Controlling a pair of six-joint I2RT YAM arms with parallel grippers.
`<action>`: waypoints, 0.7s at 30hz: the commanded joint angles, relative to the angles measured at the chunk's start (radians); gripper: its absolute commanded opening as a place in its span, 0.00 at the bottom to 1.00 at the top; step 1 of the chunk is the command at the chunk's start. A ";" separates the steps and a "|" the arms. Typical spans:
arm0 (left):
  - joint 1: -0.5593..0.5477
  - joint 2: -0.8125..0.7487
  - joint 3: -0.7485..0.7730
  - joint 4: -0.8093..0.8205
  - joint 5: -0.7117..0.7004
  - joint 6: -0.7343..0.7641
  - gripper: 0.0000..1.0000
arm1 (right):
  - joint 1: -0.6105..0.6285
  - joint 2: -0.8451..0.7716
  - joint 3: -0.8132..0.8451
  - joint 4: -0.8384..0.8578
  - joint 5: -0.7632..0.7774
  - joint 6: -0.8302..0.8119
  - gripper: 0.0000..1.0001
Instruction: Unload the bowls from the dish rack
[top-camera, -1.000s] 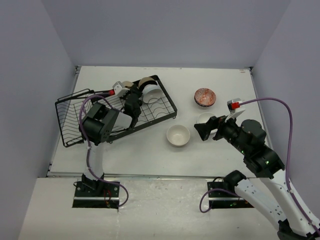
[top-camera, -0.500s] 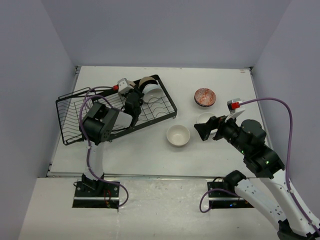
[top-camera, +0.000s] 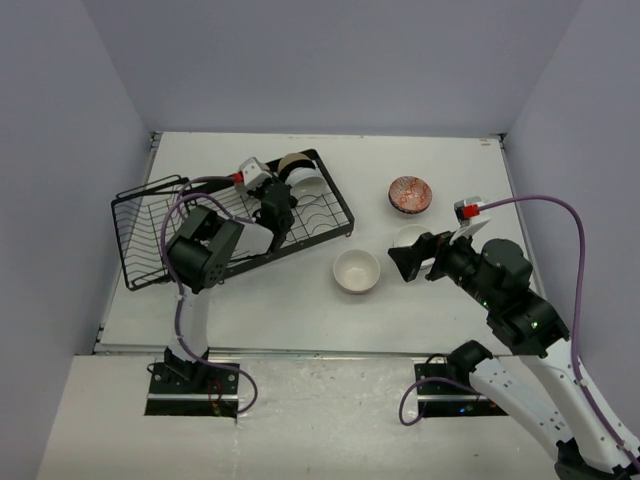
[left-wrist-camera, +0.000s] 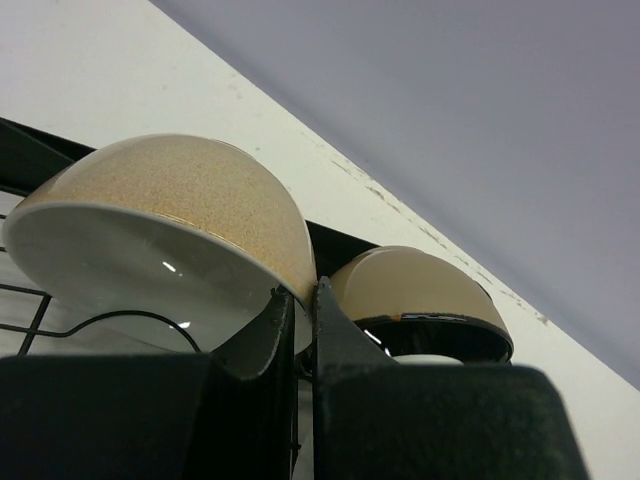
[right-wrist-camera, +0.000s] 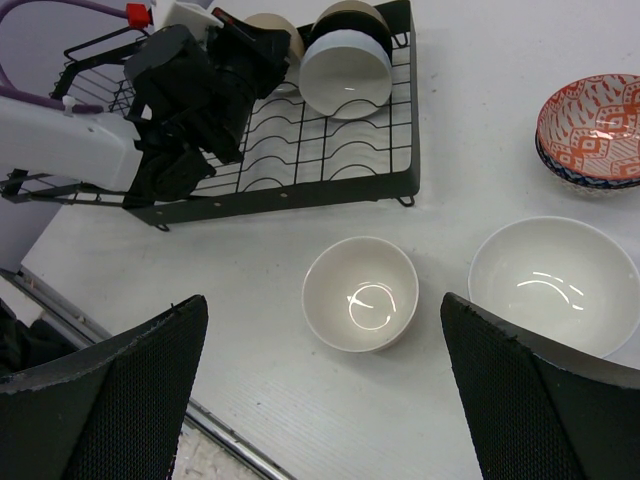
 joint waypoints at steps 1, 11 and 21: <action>-0.010 -0.154 0.119 0.181 -0.241 0.035 0.00 | 0.005 0.007 -0.006 0.033 -0.021 -0.014 0.99; -0.033 -0.149 0.194 0.099 -0.405 0.063 0.00 | 0.006 0.012 -0.006 0.032 -0.025 -0.016 0.99; -0.036 -0.089 0.326 0.023 -0.389 0.130 0.00 | 0.008 0.013 -0.004 0.032 -0.028 -0.016 0.99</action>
